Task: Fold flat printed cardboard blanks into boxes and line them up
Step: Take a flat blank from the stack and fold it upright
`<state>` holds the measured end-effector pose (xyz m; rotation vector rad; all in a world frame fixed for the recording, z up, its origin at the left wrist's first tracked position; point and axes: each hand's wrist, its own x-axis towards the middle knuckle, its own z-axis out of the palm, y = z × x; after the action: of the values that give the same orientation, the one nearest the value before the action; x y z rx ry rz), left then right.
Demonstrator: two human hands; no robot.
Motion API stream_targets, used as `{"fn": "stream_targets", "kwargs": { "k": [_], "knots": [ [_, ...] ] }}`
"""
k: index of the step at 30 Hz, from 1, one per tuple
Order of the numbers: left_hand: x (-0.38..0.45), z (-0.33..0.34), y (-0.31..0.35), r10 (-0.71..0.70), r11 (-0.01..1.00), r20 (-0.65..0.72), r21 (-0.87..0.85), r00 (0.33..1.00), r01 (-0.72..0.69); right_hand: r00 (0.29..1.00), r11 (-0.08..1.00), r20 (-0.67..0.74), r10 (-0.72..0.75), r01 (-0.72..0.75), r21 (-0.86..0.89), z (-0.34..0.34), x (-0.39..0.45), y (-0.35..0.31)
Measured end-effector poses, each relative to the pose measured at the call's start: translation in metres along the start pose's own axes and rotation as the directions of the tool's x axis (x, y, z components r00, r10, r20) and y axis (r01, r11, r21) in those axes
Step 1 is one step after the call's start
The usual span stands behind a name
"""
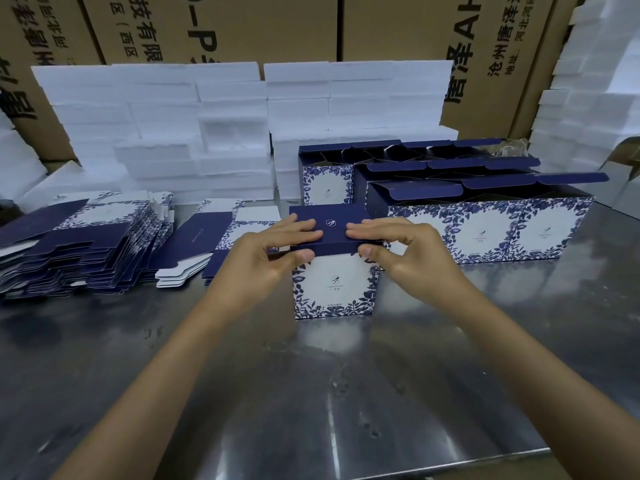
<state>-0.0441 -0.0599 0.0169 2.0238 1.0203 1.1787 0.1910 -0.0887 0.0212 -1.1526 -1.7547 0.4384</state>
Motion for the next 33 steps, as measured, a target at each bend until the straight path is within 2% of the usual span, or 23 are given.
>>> {"fn": "stream_targets", "kwargs": {
  "k": [2, 4, 5, 7, 9, 12, 14, 19, 22, 33],
  "knots": [
    [-0.003, 0.004, -0.003, 0.036, 0.996, -0.041, 0.08, 0.999, -0.033, 0.993, 0.968, -0.011, -0.118, 0.113, -0.223, 0.001, -0.001, 0.0],
    [-0.003, 0.012, -0.007, 0.121, 0.965, -0.103, 0.246, 0.987, -0.093, 0.946, 0.796, 0.009, -0.325, 0.279, -0.538, 0.008, 0.0, 0.001],
    [0.0, 0.016, -0.008, 0.155, 0.938, -0.118, 0.33, 0.981, -0.108, 0.919, 0.706, 0.017, -0.393, 0.314, -0.634, 0.014, 0.001, 0.002],
    [0.013, 0.021, -0.01, 0.164, 0.891, -0.123, 0.444, 0.979, -0.094, 0.911, 0.635, 0.009, -0.412, 0.295, -0.715, 0.024, 0.006, 0.005],
    [0.03, 0.025, -0.013, 0.156, 0.846, -0.115, 0.528, 0.981, -0.073, 0.938, 0.624, 0.003, -0.347, 0.233, -0.746, 0.03, 0.016, 0.008],
    [0.056, 0.03, -0.02, 0.13, 0.82, -0.145, 0.572, 0.981, -0.024, 0.992, 0.6, 0.052, -0.117, 0.112, -0.792, 0.042, 0.037, 0.013],
    [0.074, 0.035, -0.027, 0.106, 0.822, -0.164, 0.569, 0.981, 0.006, 0.997, 0.523, 0.079, 0.009, 0.062, -0.85, 0.048, 0.055, 0.017],
    [0.114, 0.045, -0.044, 0.1, 0.798, -0.16, 0.603, 0.982, 0.017, 0.982, 0.308, 0.099, 0.162, 0.045, -0.95, 0.06, 0.093, 0.028],
    [0.133, 0.051, -0.053, 0.097, 0.801, -0.179, 0.598, 0.979, 0.03, 0.975, 0.25, 0.096, 0.202, 0.043, -0.967, 0.063, 0.111, 0.038],
    [0.174, 0.059, -0.08, 0.114, 0.82, -0.208, 0.572, 0.971, 0.026, 0.975, 0.194, 0.068, 0.213, 0.026, -0.981, 0.073, 0.151, 0.066]
  ]
}}
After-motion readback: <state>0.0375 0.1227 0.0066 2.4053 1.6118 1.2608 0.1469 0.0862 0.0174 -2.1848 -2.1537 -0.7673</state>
